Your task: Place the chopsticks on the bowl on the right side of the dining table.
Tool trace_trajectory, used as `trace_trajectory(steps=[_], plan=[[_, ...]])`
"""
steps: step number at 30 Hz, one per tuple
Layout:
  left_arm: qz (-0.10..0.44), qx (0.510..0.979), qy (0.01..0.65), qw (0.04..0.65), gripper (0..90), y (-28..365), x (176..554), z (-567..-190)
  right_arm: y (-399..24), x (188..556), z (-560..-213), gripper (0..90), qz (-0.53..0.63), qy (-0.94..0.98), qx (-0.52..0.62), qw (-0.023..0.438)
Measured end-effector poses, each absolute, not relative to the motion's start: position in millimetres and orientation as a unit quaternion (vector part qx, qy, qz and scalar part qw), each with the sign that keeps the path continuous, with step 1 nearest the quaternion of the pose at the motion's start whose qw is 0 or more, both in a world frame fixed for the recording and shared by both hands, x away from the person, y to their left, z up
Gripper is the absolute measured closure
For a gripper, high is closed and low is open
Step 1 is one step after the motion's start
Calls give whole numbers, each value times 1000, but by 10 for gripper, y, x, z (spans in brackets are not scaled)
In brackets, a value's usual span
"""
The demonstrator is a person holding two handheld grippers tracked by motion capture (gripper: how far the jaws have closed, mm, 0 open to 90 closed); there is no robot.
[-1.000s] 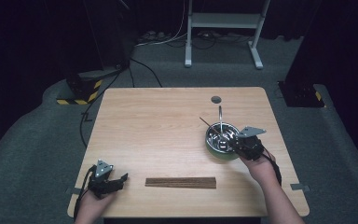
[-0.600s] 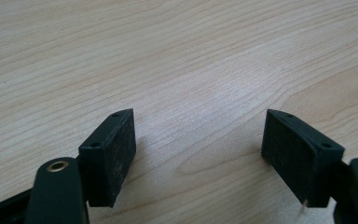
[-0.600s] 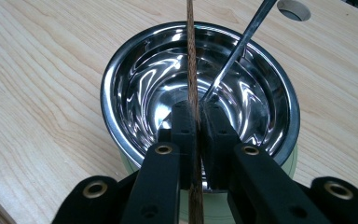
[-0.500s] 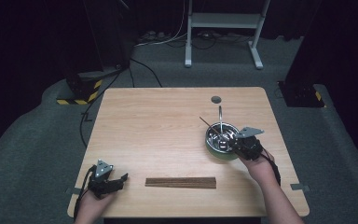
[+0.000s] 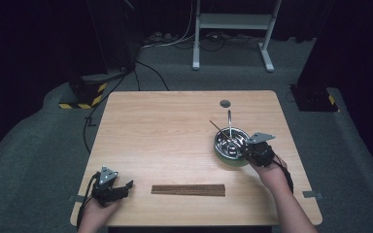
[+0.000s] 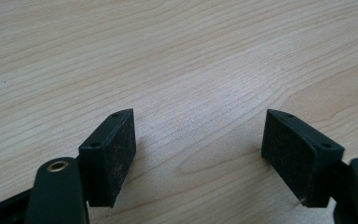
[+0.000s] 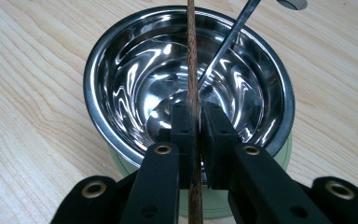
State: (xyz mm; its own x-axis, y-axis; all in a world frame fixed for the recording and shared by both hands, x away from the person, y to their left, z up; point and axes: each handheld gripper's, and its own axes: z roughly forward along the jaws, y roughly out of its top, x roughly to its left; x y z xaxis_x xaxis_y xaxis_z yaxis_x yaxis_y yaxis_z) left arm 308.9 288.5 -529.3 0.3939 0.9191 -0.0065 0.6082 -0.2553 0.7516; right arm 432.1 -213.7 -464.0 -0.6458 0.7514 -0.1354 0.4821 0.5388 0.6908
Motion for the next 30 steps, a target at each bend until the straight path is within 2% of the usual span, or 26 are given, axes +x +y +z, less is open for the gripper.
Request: trace_trajectory(steps=[23,26,30], plan=[[225,760,502,346,260,2886,3089,-5293,-2119,4358,-4647,831,316,855,349,216],[225,760,502,346,260,2886,3089,-5292,-2116,4358,-4647,751,319,852,354,217],[225,760,502,346,260,2886,3089,-5292,-2122,4333,-4620,714,327,845,361,220]])
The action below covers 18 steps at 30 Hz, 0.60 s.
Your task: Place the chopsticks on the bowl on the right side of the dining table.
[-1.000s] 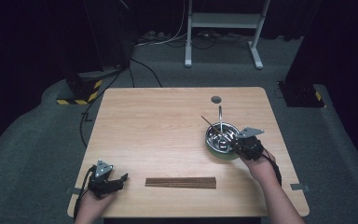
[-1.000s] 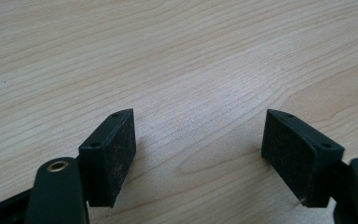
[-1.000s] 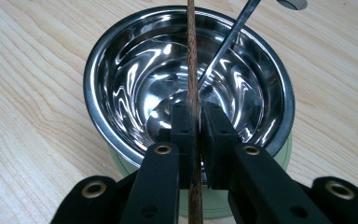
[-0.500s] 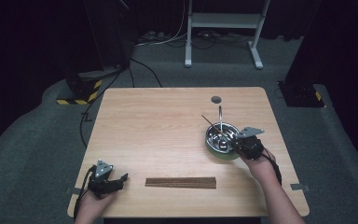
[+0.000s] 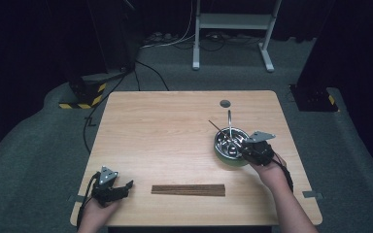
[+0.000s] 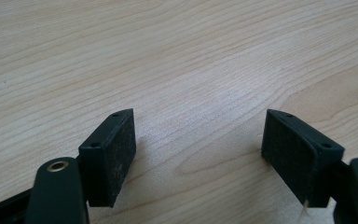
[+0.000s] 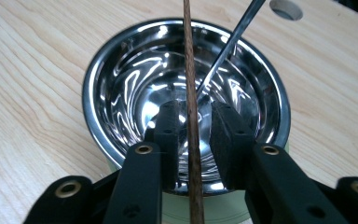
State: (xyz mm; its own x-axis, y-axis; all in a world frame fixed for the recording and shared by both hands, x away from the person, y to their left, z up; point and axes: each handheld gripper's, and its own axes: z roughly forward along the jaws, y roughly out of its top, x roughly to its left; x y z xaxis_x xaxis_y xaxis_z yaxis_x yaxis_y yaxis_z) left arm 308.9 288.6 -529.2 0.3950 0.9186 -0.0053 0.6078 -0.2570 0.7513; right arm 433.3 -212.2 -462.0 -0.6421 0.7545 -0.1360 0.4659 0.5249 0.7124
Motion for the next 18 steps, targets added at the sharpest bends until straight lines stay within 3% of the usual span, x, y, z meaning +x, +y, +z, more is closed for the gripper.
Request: trace_trajectory(steps=[8,18], plan=[[225,760,502,346,259,2886,3089,-5292,-2094,4174,-4451,604,359,822,372,238],[224,760,502,345,261,2888,3090,-5291,-1939,3846,-4452,578,408,796,387,223]])
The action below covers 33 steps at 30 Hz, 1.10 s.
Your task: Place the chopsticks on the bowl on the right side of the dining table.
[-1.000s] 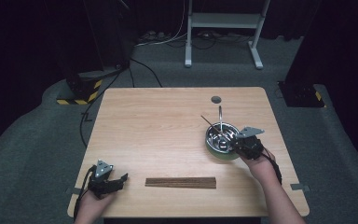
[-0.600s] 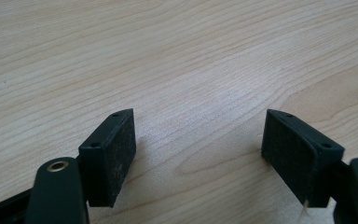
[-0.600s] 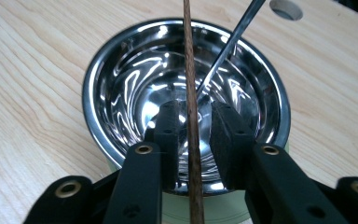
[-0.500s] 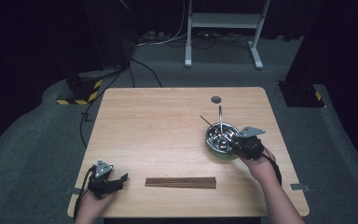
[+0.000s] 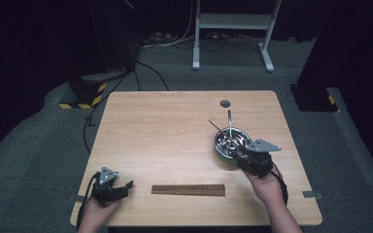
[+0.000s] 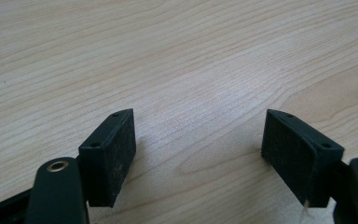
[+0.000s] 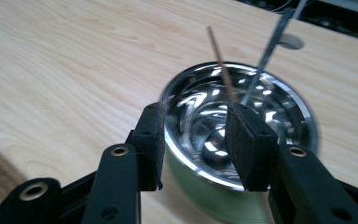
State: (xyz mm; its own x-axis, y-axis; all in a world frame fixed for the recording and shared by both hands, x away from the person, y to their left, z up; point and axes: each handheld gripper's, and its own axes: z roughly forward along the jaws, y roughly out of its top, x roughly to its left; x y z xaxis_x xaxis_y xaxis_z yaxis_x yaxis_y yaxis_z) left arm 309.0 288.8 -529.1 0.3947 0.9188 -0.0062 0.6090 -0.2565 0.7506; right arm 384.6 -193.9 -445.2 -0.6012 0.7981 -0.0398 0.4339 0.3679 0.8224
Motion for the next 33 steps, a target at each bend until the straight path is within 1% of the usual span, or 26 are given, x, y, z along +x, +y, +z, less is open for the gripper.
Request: trace_trajectory(steps=[4,8,10,16,18,24,30,32,33], plan=[[224,760,502,345,261,2888,3090,-5291,-1852,3723,-4495,567,424,796,378,211],[224,759,503,347,261,2886,3091,-5293,-1745,3605,-4602,541,441,798,373,172],[224,759,503,347,261,2885,3091,-5293,-1689,3545,-4668,540,445,796,371,174],[224,759,503,347,261,2885,3092,-5293,-1553,3430,-4852,516,437,817,345,146],[225,759,503,347,261,2885,3091,-5293,-1536,3402,-4907,515,436,819,344,147],[225,759,503,347,261,2885,3091,-5293,-1478,3368,-5061,518,416,838,328,133],[225,759,503,347,261,2885,3091,-5293,-1442,3372,-5118,518,410,845,322,119],[225,759,503,347,261,2885,3092,-5293,-1439,3372,-5129,541,408,846,321,120],[225,759,503,347,261,2885,3091,-5293,-1437,3369,-5130,567,407,847,320,120]])
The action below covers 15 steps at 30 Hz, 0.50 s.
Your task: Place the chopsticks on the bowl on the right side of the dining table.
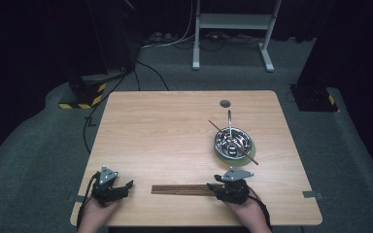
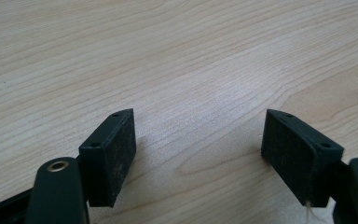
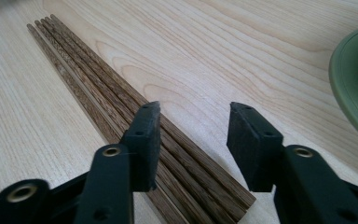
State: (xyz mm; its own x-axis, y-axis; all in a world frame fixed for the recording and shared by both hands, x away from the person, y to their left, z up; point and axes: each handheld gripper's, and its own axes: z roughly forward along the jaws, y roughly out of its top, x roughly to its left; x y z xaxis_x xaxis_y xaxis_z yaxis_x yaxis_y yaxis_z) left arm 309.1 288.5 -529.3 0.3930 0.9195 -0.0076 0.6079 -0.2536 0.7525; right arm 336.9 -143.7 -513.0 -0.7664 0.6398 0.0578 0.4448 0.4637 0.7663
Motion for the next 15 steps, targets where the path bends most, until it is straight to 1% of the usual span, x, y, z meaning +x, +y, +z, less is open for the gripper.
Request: trace_trajectory(steps=[2,5,15], plan=[[225,759,503,347,261,2885,3091,-5293,-1434,3365,-5127,637,407,848,318,118],[225,759,503,347,261,2885,3092,-5293,-1422,3361,-5125,680,404,852,313,113],[225,759,503,347,261,2885,3092,-5293,-1396,3368,-5165,696,389,856,317,121]])
